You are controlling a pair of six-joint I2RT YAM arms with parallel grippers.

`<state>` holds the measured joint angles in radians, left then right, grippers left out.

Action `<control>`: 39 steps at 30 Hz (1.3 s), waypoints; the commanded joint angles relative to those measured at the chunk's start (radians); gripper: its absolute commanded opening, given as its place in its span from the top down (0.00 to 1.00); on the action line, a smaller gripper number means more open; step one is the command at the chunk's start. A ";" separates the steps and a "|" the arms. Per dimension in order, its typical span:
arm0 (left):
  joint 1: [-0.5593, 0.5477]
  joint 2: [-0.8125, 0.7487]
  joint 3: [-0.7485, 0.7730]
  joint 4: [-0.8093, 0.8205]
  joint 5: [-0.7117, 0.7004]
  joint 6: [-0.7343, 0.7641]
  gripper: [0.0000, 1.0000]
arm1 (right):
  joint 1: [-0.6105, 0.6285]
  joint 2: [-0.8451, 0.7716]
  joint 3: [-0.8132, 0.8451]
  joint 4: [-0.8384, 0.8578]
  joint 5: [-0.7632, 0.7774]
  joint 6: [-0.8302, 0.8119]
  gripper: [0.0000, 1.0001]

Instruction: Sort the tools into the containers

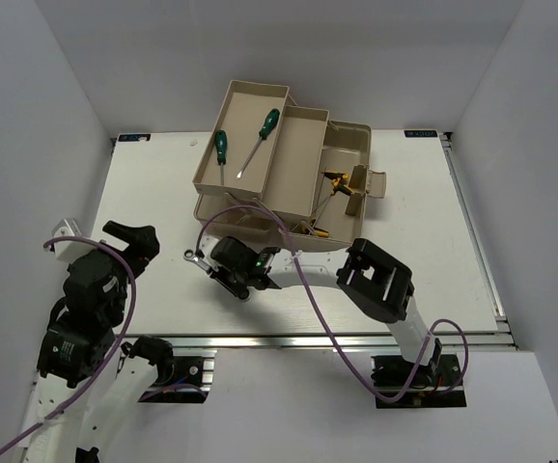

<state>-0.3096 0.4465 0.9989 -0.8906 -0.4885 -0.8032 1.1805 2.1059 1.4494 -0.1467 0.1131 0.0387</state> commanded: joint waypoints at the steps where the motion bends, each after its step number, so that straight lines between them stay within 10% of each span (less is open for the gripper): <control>1: 0.001 -0.015 -0.003 -0.005 -0.010 -0.005 0.02 | 0.004 -0.033 -0.081 -0.108 0.037 -0.034 0.69; 14: 0.001 -0.048 -0.068 0.035 0.013 -0.010 0.02 | -0.002 -0.211 -0.319 -0.263 0.031 -0.224 0.59; 28: 0.001 -0.075 -0.037 -0.036 -0.018 -0.024 0.02 | -0.016 0.094 0.104 -0.481 -0.105 -0.327 0.51; 39: 0.001 -0.155 -0.055 -0.094 -0.058 -0.070 0.02 | -0.036 0.051 -0.018 -0.531 -0.133 -0.324 0.53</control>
<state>-0.3096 0.2924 0.9321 -0.9665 -0.5251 -0.8589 1.1492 2.0953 1.5257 -0.5095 -0.0326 -0.2691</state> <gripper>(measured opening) 0.974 0.474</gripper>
